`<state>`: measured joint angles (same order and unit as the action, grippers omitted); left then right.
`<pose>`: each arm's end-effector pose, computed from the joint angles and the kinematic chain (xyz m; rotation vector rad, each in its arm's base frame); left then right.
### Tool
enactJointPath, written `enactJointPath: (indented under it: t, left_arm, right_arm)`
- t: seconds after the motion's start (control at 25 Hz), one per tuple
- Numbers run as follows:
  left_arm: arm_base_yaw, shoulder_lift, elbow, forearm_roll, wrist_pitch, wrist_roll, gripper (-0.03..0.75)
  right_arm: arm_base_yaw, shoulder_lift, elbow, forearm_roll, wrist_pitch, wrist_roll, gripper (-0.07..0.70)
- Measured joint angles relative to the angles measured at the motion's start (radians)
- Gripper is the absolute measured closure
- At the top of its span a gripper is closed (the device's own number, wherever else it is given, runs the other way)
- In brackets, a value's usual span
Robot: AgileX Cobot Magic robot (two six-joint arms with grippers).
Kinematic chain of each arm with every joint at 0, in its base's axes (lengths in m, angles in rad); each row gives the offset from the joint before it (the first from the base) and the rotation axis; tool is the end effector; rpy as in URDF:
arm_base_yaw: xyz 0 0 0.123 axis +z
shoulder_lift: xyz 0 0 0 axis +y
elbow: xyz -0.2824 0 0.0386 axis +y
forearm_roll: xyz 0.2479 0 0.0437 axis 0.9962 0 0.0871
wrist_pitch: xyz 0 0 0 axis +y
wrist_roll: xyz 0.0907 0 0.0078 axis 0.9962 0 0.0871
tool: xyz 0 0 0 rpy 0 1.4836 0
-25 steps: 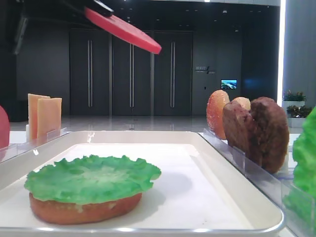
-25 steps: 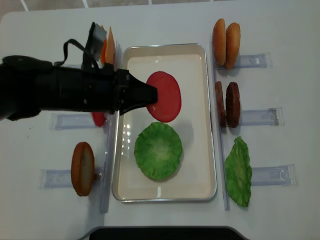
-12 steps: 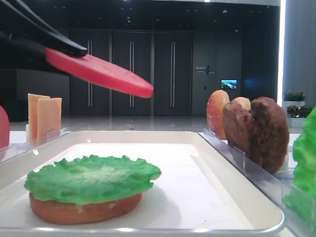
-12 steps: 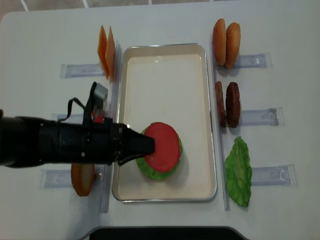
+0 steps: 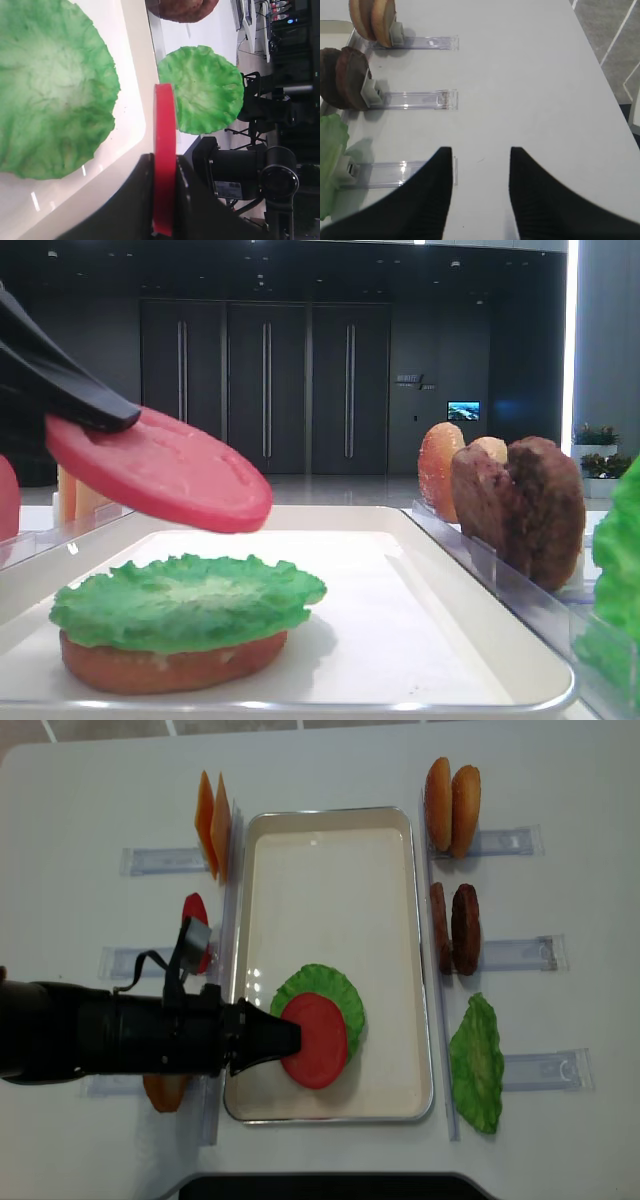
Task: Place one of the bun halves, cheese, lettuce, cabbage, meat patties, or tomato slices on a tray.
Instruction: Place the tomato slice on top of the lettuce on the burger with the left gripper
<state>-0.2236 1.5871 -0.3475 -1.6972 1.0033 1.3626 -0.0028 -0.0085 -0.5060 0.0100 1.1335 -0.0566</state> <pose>0.1721 -0.1173 0.1438 0.1535 2.5054 -1.5195 -0.0100 0.0009 0.2730 -0.0575 2.1019 -0.0236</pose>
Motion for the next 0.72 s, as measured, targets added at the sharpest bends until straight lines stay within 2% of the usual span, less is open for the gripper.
enactJointPath:
  t: [0.16,0.32,0.6,0.72]
  left_arm:
    - [0.000,0.000,-0.001,-0.001,-0.014,0.026,0.657]
    - [0.000,0.000,-0.016,-0.002,-0.056,0.032,0.657]
    - [0.000,0.000,-0.041,-0.004,-0.078,0.036,0.657]
    - [0.000,0.000,-0.041,-0.004,-0.124,0.036,0.657]
  right_arm:
    - [0.000,0.000,0.000,0.000,0.000,0.000,0.365]
    - [0.000,0.000,0.000,0.000,0.000,0.000,0.365]
    - [0.000,0.000,0.000,0.000,0.000,0.000,0.365]
    - [0.000,0.000,0.000,0.000,0.000,0.000,0.365]
